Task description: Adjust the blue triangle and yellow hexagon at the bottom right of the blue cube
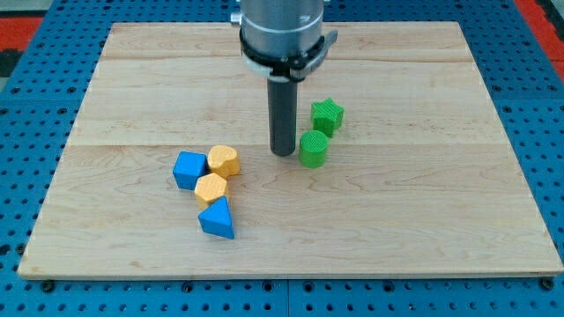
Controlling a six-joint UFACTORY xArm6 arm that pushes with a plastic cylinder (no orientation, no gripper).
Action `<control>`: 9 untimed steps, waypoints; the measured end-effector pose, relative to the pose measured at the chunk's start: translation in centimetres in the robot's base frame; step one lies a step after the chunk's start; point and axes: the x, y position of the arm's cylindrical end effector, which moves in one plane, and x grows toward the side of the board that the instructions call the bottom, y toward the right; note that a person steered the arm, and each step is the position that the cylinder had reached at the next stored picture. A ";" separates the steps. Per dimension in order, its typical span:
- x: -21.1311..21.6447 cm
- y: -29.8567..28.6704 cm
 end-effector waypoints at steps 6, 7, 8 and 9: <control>14.0 -10.3; 14.0 -11.8; 12.9 -8.5; 10.6 -5.7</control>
